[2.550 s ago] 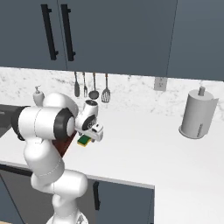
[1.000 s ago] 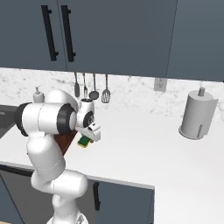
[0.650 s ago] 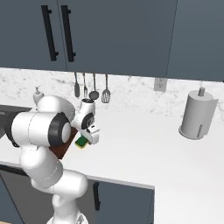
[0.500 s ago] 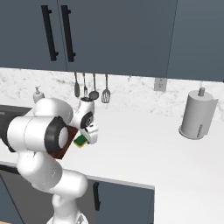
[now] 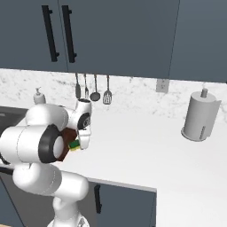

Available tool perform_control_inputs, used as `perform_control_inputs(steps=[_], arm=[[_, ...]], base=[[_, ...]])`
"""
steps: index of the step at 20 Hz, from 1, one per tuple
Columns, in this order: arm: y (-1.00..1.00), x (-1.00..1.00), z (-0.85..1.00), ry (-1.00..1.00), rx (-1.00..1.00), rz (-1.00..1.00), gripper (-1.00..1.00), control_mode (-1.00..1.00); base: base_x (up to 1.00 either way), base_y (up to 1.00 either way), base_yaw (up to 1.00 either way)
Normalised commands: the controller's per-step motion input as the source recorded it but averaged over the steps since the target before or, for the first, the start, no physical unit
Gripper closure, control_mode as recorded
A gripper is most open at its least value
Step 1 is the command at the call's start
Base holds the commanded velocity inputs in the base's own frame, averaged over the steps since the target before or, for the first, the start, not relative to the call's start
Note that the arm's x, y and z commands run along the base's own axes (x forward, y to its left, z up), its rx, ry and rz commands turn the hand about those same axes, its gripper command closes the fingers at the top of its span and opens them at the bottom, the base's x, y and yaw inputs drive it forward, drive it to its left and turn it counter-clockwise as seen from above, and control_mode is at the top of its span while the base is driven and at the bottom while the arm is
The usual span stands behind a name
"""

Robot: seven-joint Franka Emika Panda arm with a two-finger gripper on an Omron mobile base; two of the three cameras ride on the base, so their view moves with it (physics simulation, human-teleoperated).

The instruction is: Pick up the sponge from the counter and clean the cutting board by briefly scrubbing or pressing down on the cutting board. Once finished, release the sponge.

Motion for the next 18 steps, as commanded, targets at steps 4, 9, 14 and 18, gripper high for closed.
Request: perform_control_inputs(steps=[4,9,14,18], arm=[[0.61,-0.59,-0.03,0.13,0.00,-0.26,1.00,-1.00],[0.64,-0.53,-0.11,0.02,0.00,-0.26,1.00,-1.00],[0.09,-0.01,-0.36,0.00,-0.12,-0.09,1.00,-1.00],[0.01,0.15,-0.39,0.00,-0.14,-0.11,1.00,-1.00]], base=[[0.00,0.00,0.00],[0.00,0.00,0.00],[0.00,0.00,0.00],[0.00,0.00,0.00]])
